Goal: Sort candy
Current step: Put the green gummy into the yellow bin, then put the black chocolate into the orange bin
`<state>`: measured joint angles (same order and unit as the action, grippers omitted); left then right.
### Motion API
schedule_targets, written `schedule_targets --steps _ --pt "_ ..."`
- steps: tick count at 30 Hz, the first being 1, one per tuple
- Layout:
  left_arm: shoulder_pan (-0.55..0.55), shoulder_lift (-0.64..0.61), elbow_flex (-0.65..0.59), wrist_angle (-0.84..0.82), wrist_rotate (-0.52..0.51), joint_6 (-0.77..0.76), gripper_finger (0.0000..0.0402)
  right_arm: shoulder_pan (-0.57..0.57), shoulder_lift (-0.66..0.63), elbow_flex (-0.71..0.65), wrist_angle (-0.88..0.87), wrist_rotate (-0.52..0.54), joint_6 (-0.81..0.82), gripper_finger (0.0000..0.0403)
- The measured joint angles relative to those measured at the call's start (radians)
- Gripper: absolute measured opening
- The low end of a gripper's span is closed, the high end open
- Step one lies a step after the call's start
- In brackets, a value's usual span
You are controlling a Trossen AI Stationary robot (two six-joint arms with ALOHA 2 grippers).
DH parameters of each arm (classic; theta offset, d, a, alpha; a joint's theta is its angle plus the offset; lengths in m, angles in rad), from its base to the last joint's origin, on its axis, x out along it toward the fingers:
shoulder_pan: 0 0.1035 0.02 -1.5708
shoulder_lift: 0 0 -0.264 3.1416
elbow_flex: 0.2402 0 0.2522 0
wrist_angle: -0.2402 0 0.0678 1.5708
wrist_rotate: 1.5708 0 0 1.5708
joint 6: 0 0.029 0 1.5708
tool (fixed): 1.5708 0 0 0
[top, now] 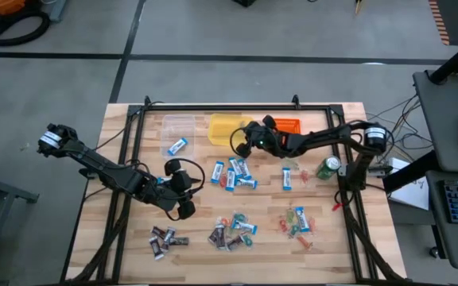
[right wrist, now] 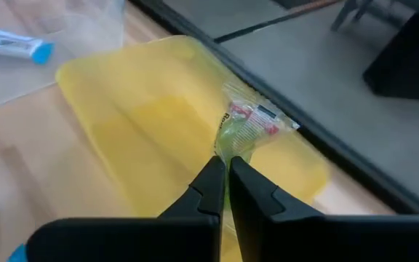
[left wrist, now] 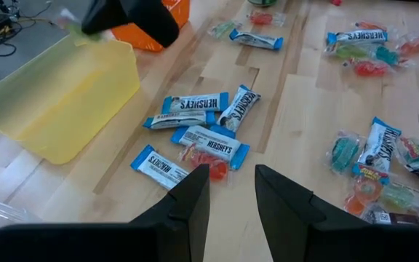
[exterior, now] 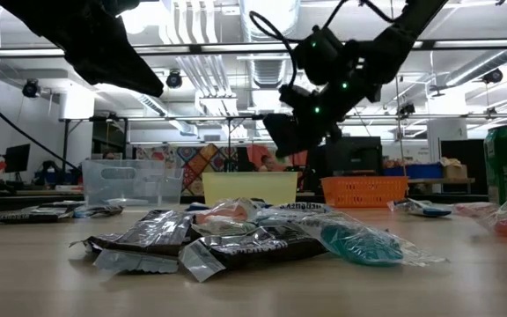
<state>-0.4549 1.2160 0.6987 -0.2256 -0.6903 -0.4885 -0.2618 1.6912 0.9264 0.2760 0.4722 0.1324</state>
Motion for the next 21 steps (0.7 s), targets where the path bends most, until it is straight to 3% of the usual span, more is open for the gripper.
schedule_targets --steps 14,17,21 --pt "0.000 0.000 0.000 0.000 0.001 0.000 0.0094 -0.005 -0.036 0.001 -0.008 -0.037 0.032 0.0137" --pt "0.000 0.000 0.000 0.000 0.006 0.000 0.0094 0.001 -0.075 0.001 -0.014 -0.115 0.042 0.0155" --pt "0.000 0.000 0.000 -0.002 0.088 -0.020 0.0094 0.024 -0.139 0.002 -0.031 -0.268 0.069 0.0168"
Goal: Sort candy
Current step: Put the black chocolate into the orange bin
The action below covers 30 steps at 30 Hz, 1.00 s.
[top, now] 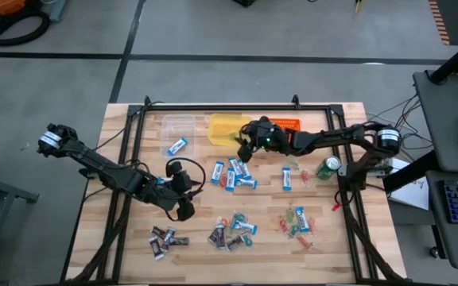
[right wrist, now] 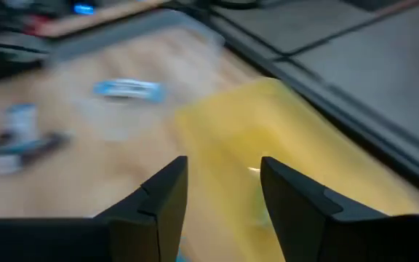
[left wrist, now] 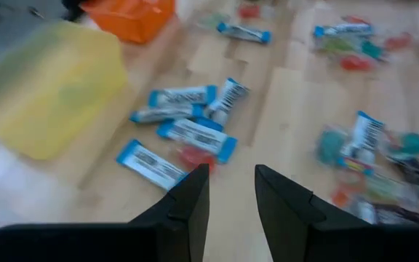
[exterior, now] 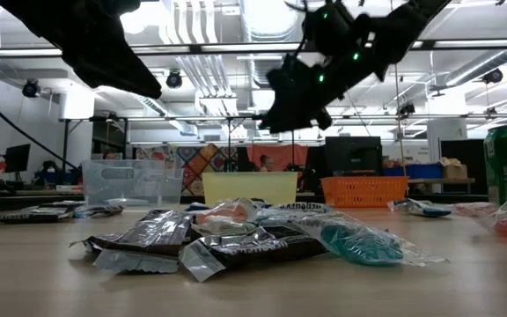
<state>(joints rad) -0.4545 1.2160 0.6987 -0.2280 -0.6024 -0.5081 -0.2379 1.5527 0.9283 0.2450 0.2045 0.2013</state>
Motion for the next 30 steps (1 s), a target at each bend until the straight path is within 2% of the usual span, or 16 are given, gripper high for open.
schedule_targets --steps 3,6,10,14,17,20,30 --pt "0.000 0.000 0.000 -0.007 0.069 -0.044 0.0094 0.035 -0.045 0.000 -0.052 -0.065 0.014 0.0171" --pt "0.000 0.000 0.000 -0.035 0.142 -0.139 0.0094 0.094 -0.097 0.000 -0.130 -0.082 0.054 0.0168" --pt "0.000 0.000 0.000 -0.127 0.251 -0.351 0.0094 0.184 -0.156 0.000 -0.249 -0.082 0.103 0.0160" --pt "0.000 0.000 0.000 -0.287 0.341 -0.553 0.0094 0.262 -0.185 0.000 -0.308 -0.074 0.132 0.0151" --pt "0.003 0.000 0.000 -0.434 0.307 -0.784 0.0094 0.305 -0.184 0.000 -0.308 -0.074 0.140 0.0145" --pt "0.003 0.015 0.000 -0.482 0.267 -0.965 0.0094 0.332 -0.176 0.000 -0.308 -0.074 0.139 0.0141" --pt "0.055 0.135 0.000 -0.533 0.248 -0.986 0.0096 0.341 -0.165 0.000 -0.314 -0.071 0.130 0.0141"
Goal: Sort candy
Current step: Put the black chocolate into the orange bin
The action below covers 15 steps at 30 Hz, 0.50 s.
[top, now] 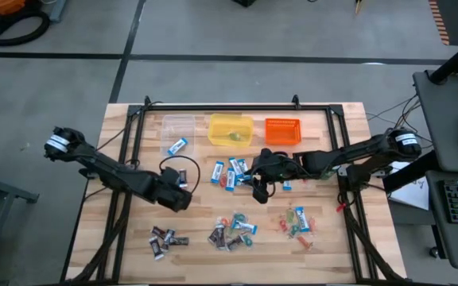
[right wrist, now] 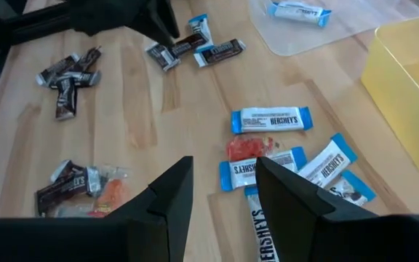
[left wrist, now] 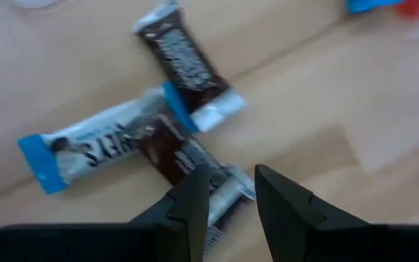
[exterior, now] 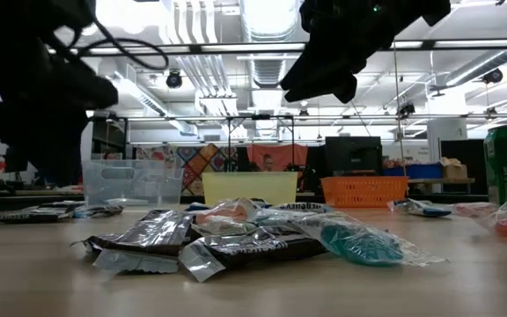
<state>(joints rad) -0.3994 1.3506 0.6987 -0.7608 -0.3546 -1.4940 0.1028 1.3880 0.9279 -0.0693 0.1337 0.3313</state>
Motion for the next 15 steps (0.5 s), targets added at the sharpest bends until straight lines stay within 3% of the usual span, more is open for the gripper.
schedule_targets --steps 15 --pt "0.014 0.085 0.000 -0.023 -0.003 0.004 0.0204 0.002 0.026 0.000 -0.002 -0.001 0.002 0.0137"
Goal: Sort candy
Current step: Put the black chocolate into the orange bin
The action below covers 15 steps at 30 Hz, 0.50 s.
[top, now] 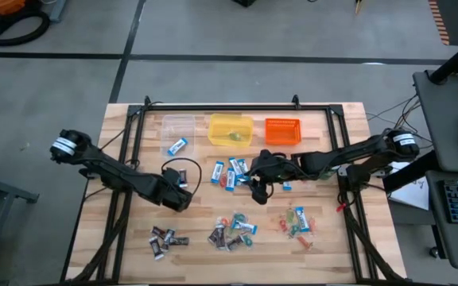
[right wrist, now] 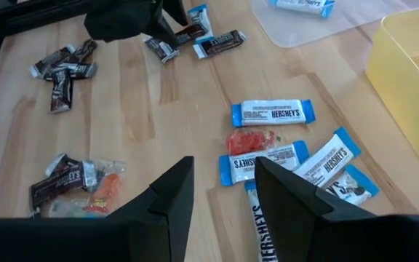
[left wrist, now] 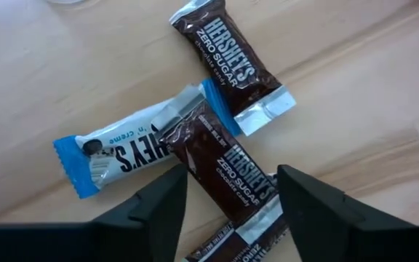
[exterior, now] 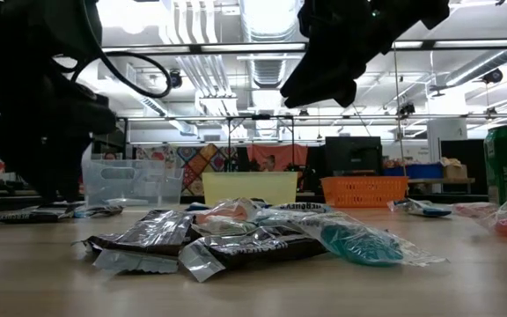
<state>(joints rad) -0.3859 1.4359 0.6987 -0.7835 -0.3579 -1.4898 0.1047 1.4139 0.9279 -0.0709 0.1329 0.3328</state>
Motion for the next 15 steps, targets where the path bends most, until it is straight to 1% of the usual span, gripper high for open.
schedule_targets --steps 4,8,12,15 --pt "0.000 0.024 0.000 0.005 -0.002 0.007 0.0221 0.000 0.003 0.000 -0.001 0.000 0.000 0.0137" --pt "0.000 0.051 0.000 0.008 -0.008 0.009 0.0223 0.000 0.003 0.000 0.000 0.000 0.000 0.0137" --pt "0.000 0.063 0.000 0.015 -0.009 0.024 0.0214 0.000 0.003 0.000 0.000 0.000 0.000 0.0137" --pt "0.000 0.064 -0.001 0.030 -0.006 0.048 0.0200 0.000 0.003 0.000 0.001 -0.001 0.000 0.0137"
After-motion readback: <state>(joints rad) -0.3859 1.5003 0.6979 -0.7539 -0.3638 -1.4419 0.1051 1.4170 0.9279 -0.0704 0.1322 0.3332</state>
